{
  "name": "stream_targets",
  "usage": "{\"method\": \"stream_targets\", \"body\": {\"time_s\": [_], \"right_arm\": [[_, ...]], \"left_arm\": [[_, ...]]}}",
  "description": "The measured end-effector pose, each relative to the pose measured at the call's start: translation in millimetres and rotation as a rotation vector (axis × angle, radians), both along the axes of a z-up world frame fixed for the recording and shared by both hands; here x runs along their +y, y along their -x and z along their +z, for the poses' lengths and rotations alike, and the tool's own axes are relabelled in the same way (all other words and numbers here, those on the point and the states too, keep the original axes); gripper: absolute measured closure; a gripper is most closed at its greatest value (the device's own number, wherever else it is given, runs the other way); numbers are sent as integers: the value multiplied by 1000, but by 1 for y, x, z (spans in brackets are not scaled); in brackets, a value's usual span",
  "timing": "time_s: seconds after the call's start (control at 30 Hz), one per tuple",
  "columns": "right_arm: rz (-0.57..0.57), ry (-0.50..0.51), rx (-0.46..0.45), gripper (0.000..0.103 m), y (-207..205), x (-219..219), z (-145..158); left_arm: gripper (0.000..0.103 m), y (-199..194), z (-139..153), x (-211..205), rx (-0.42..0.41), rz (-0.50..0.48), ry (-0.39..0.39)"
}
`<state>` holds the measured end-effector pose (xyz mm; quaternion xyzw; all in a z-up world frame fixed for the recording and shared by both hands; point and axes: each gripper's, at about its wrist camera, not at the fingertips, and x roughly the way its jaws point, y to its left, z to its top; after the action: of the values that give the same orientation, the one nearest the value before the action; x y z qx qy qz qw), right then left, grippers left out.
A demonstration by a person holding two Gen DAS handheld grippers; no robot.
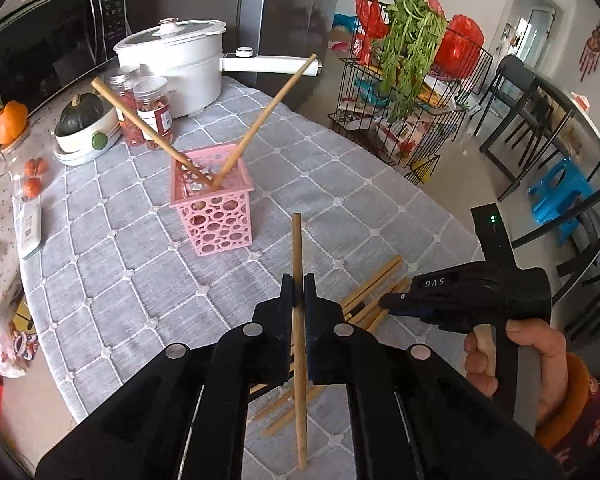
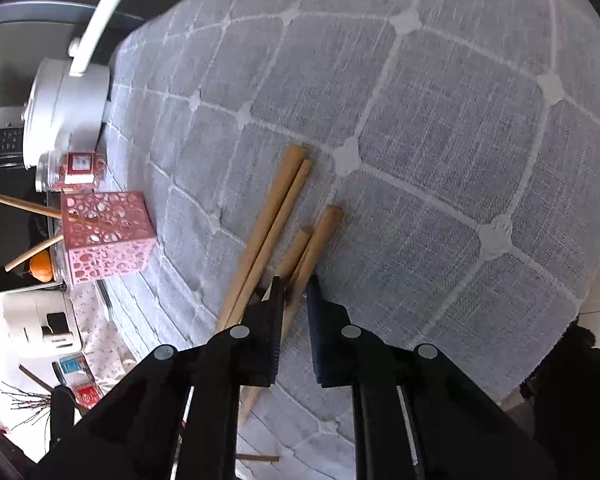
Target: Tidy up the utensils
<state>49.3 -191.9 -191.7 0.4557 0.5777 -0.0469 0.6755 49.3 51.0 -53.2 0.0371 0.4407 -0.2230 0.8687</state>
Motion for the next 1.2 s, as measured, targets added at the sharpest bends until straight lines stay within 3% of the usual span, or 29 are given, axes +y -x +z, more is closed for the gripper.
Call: {"method": "stream_targets", "body": {"time_s": [0.07, 0.27, 0.4, 0.6, 0.67, 0.73, 0.93, 1.2], "right_arm": [[20, 16, -38, 93, 4, 2, 11], [94, 143, -265, 95, 20, 10, 82], [140, 180, -340, 95, 32, 15, 112], [174, 166, -394, 96, 40, 16, 138], [178, 37, -353, 96, 38, 9, 131], [159, 102, -377, 96, 43, 4, 141], [170, 130, -439, 96, 57, 5, 171], [228, 190, -533, 96, 69, 5, 234]], "left_arm": [[99, 2, 5, 6, -8, 9, 13], [99, 18, 34, 35, -71, 47, 80], [99, 25, 46, 41, -106, 70, 103], [99, 32, 56, 47, -130, 115, 144], [99, 33, 61, 49, -141, 126, 155], [99, 36, 67, 51, -156, 133, 168], [99, 39, 84, 55, -192, 156, 206], [99, 36, 110, 66, -233, 201, 237]]}}
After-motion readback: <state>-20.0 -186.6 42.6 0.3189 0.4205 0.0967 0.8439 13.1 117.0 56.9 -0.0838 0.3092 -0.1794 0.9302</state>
